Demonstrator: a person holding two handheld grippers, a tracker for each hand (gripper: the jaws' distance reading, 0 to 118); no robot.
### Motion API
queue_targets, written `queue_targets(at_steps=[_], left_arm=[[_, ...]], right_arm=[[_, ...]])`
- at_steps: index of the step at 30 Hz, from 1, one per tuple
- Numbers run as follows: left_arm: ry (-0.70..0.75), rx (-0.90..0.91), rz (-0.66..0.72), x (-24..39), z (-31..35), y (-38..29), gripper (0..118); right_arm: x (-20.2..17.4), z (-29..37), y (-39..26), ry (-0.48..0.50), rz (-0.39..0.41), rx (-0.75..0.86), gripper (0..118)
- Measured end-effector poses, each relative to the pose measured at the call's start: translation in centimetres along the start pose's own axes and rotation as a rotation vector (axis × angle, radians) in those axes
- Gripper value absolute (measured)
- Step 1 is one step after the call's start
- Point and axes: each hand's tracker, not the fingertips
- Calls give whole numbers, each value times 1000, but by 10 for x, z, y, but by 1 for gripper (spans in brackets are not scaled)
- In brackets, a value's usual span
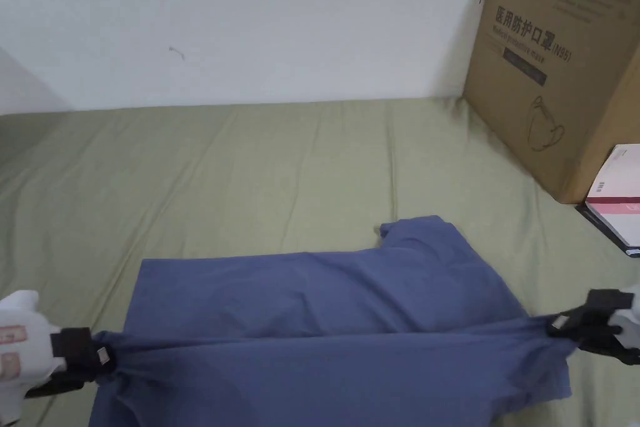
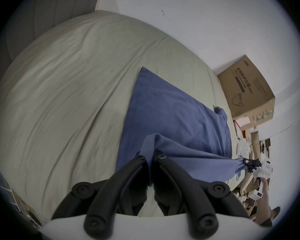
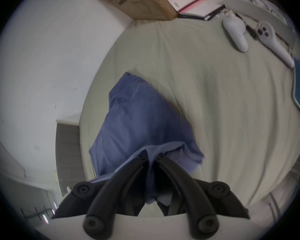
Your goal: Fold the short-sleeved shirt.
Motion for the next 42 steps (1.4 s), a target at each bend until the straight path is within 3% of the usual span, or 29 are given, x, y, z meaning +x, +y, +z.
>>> queue_targets(at_steps=[1, 2, 3, 4, 5, 6, 12, 18, 19, 21, 22, 23, 24, 25, 26, 29, 31, 34, 38, 39, 41, 42], left_arm=[[11, -8, 8, 1, -12, 6, 6], [14, -12, 14, 2, -20, 9, 16], [13, -17, 23, 2, -27, 13, 39], [21, -16, 38, 3, -33, 16, 73], [33, -4, 45, 3, -35, 17, 110], [25, 6, 51, 1, -35, 15, 118], [-11, 112, 54, 5, -13, 3, 117], [-74, 228, -120, 19, 33, -47, 113], [-55, 277, -179, 25, 45, -61, 108], [-32, 366, -287, 35, 66, -88, 76], [-12, 384, -335, 41, 74, -101, 56], [6, 391, -373, 46, 80, -112, 29], [25, 401, -400, 51, 86, -126, 12], [29, 420, -422, 46, 86, -134, 3], [39, 439, -430, 47, 91, -143, 2], [14, 449, -416, 47, 104, -161, 0], [32, 440, -406, 45, 108, -158, 0], [103, 347, -355, 41, 101, -134, 0], [135, 97, -287, 25, 56, -90, 1], [150, 65, -286, 21, 41, -80, 9], [142, 36, -248, 16, 18, -68, 42], [137, 34, -244, 12, 8, -62, 51]], right_arm=[[-3, -14, 7, -13, -15, 0, 3], [-7, -25, 12, -32, -17, -2, 6], [-10, -35, 14, -48, -14, 1, 17], [-12, -43, 13, -51, -14, 25, 45], [-15, -46, 11, -52, -15, 84, 89], [-17, -47, 10, -51, -10, 96, 105], [-20, -32, -12, -18, 54, 144, 107], [-27, 18, -74, 4, 305, 278, 107], [-29, 27, -89, 22, 352, 303, 106], [-31, 43, -121, 76, 464, 359, 100], [-33, 47, -134, 101, 544, 365, 88], [-35, 52, -146, 96, 619, 376, 55], [-39, 56, -161, 65, 703, 400, 21], [-43, 59, -176, 16, 760, 441, 0], [-44, 61, -186, -25, 774, 487, 0], [-42, 69, -197, 131, 684, 418, 0], [-44, 70, -196, 118, 686, 397, 0], [-47, 75, -193, 104, 700, 406, 0], [-48, 77, -188, 135, 661, 395, 0], [-48, 77, -186, 138, 652, 386, 0], [-47, 75, -184, 142, 654, 360, 0], [-47, 74, -183, 137, 662, 347, 0]])
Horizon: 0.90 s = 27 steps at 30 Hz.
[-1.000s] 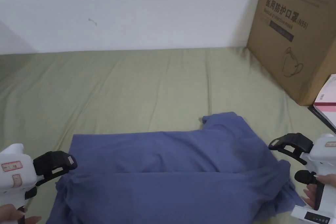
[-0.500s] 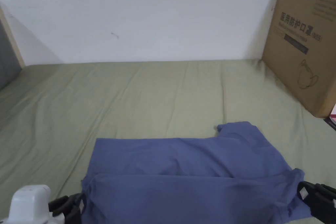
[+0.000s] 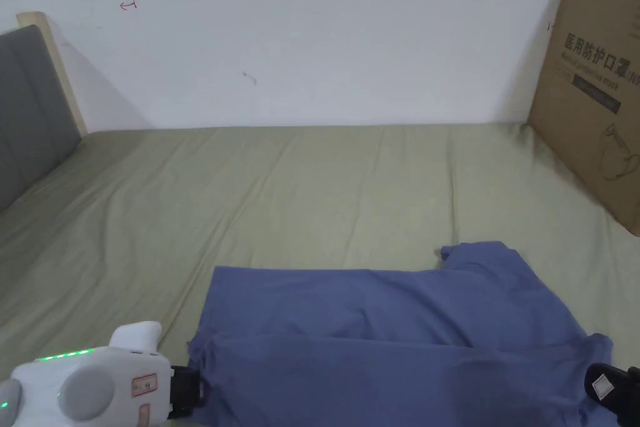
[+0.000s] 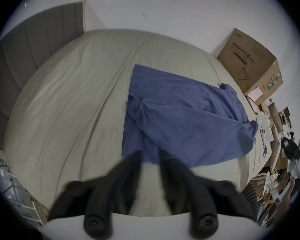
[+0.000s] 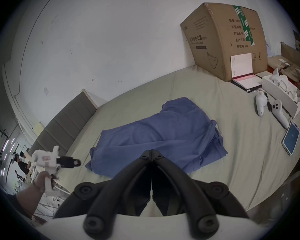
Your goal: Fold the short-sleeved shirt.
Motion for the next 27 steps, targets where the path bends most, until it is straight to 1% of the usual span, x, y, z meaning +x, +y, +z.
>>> queue_targets(at_steps=[1, 2, 3, 4, 5, 8, 10, 11, 12, 13, 14, 15, 16, 18, 19, 20, 21, 25, 26, 27], left_arm=[[10, -19, 5, -3, -12, 4, 51], [55, -46, 9, -4, -24, 6, 82], [86, -57, 0, -4, -31, 6, 101], [103, -65, -2, -6, -43, 7, 115], [113, -62, -2, -8, -51, 7, 118], [172, -108, 4, -12, -76, 1, 118], [154, -151, 13, -10, -93, -5, 118], [168, -153, -12, -3, -95, -10, 118], [234, -122, -116, 4, -93, -10, 118], [234, -111, -150, 10, -91, -9, 118], [218, -95, -148, 14, -87, -9, 111], [182, -70, -156, 21, -79, -11, 99], [152, -42, -175, 26, -73, -13, 83], [151, -7, -252, 35, -67, -16, 37], [193, 1, -287, 38, -60, -17, 10], [181, 3, -296, 38, -58, -18, 7], [97, 3, -252, 36, -53, -17, 7], [92, 44, -219, 30, -32, -11, 7], [89, 66, -208, 27, -26, -10, 7], [65, 81, -187, 27, -19, -8, 7]], right_arm=[[0, 0, 0, -6, 15, -9, 0], [0, 0, -1, -15, 28, -14, 0], [0, -1, -1, -24, 39, -17, 0], [0, -1, -2, -33, 49, -20, 0], [2, -3, -2, -34, 51, -26, 0], [7, -8, -3, -37, 41, -46, 0], [11, -12, -4, -44, 34, -56, 0], [13, -14, -4, -49, 30, -60, 0], [16, -15, -5, -54, 24, -66, 0], [19, -17, -5, -56, 16, -71, 0], [21, -18, -6, -55, 9, -73, 0], [24, -19, -6, -55, 3, -72, 0], [25, -19, -6, -56, -1, -69, 0], [32, -22, -5, -67, -11, -69, 0], [37, -23, -4, -75, -20, -70, 0], [41, -24, -2, -83, -29, -71, 0], [48, -25, 1, -92, -35, -70, 0], [80, -35, 18, -149, -41, -89, 0], [90, -43, 24, -182, -63, -111, 30], [99, -55, 30, -209, -83, -177, 74]])
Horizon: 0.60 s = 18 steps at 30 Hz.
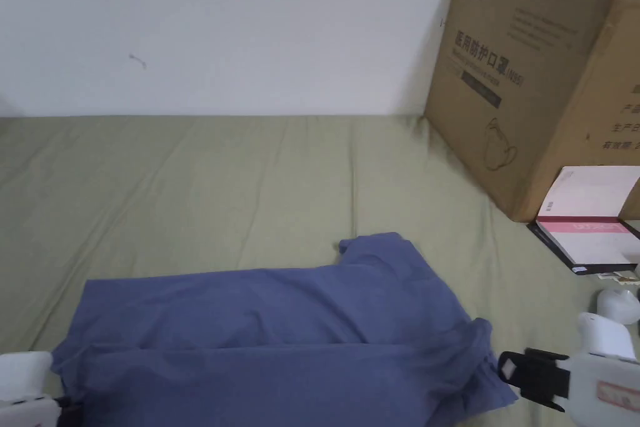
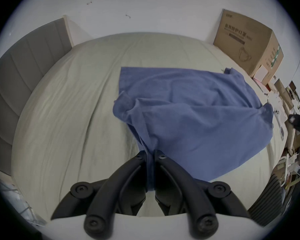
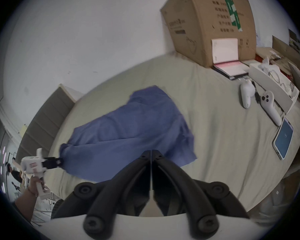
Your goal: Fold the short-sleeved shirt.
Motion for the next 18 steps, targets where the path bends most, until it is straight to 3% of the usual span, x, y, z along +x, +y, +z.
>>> queue_targets(at_steps=[1, 2, 6, 9, 12, 13, 14, 16, 17, 18], left_arm=[[-17, 7, 20, -2, 4, 0, 7], [-23, 11, 36, -2, 8, -1, 7], [-38, 27, 64, 2, 20, -2, 7], [-35, 17, 71, 3, 19, -2, 7], [-25, -12, 75, 4, 14, -4, 7], [-23, -22, 74, 4, 12, -5, 7], [-23, -25, 71, 4, 11, -7, 7], [-20, -29, 62, 3, 5, -9, 7], [-18, -30, 61, 2, 3, -9, 7], [-19, -30, 65, 1, 4, -9, 7]], right_arm=[[5, -13, 8, -35, -16, -65, 110], [12, -30, 12, -76, -36, -130, 117], [35, -78, 16, -137, -74, -213, 117], [45, -104, 15, -234, -43, -259, 113], [39, -114, 11, -278, 14, -309, 97], [30, -111, 8, -303, 89, -296, 94], [20, -109, 6, -304, 161, -289, 83], [8, -103, 6, -253, 230, -272, 50], [4, -99, 4, -236, 243, -277, 14], [0, -98, 4, -192, 240, -291, 6]])
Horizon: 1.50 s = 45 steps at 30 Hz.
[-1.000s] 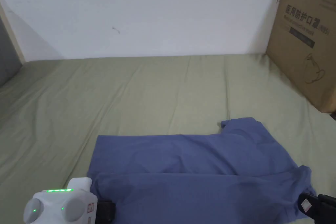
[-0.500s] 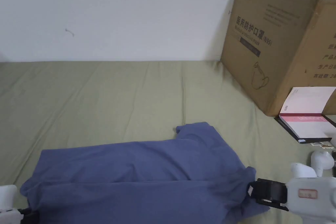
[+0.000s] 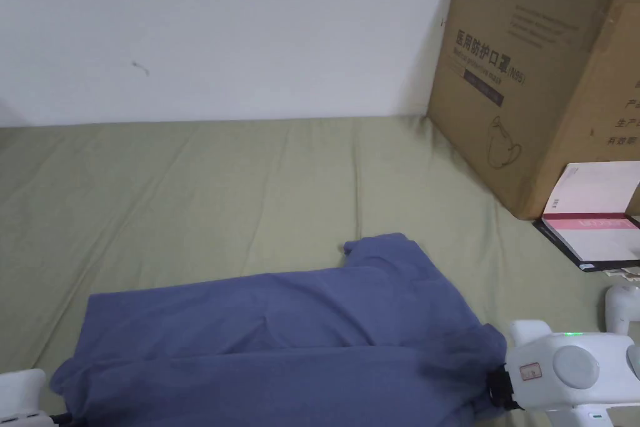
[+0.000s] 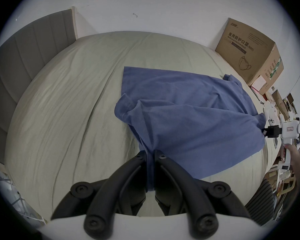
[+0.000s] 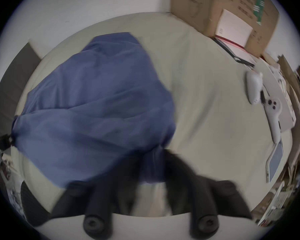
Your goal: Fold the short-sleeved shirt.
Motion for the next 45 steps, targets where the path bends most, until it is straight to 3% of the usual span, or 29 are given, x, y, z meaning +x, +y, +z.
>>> queue_targets(at_steps=[4, 8, 12, 15, 19, 24, 25, 26, 27, 28, 29, 30, 37, 38, 39, 40, 42, 43, 45], left_arm=[[-24, 40, 44, -4, 14, 5, 7], [-29, 60, 32, -9, 37, 9, 7], [-27, 60, 25, -12, 70, -8, 7], [-59, -40, 68, -22, 81, -38, 7], [-80, -158, 90, -38, 70, -79, 7], [-106, -107, 170, -53, 64, -93, 9], [-105, -92, 168, -53, 67, -91, 15], [-80, -69, 151, -52, 71, -88, 33], [-50, -39, 124, -51, 76, -85, 52], [-34, -17, 103, -51, 81, -83, 78], [-33, -3, 91, -51, 87, -80, 109], [-32, 4, 90, -49, 92, -80, 118], [-88, 210, 16, -24, 153, -60, 117], [-76, 249, 5, -17, 165, -55, 112], [-90, 296, -6, -10, 176, -50, 103], [-110, 333, -18, -7, 185, -47, 84], [-107, 423, -53, 5, 200, -39, 9], [-96, 443, -65, 10, 203, -36, 0], [-35, 487, -74, 18, 201, -32, 0]], right_arm=[[-2, 24, -2, 10, 12, 51, 6], [14, 64, -11, 72, -73, 105, 6], [23, 98, -37, 64, -54, 97, 6], [33, 111, -66, 136, -137, 26, 6], [40, 95, -98, 119, -152, -26, 6], [46, 82, -112, 117, -270, 10, 6], [45, 84, -111, 125, -283, 19, 8], [43, 89, -111, 113, -277, 33, 19], [39, 97, -110, 96, -270, 55, 42], [37, 102, -108, 77, -260, 73, 75], [35, 109, -108, 62, -251, 83, 100], [32, 116, -108, 57, -246, 98, 102], [-19, 191, -101, 119, -145, 376, 102], [-28, 203, -101, 147, -130, 437, 100], [-36, 215, -99, 195, -115, 495, 95], [-42, 224, -99, 238, -108, 548, 85], [-61, 242, -95, 311, -61, 640, 7], [-68, 247, -88, 310, -40, 660, 0], [-85, 252, -81, 254, -33, 704, 0]])
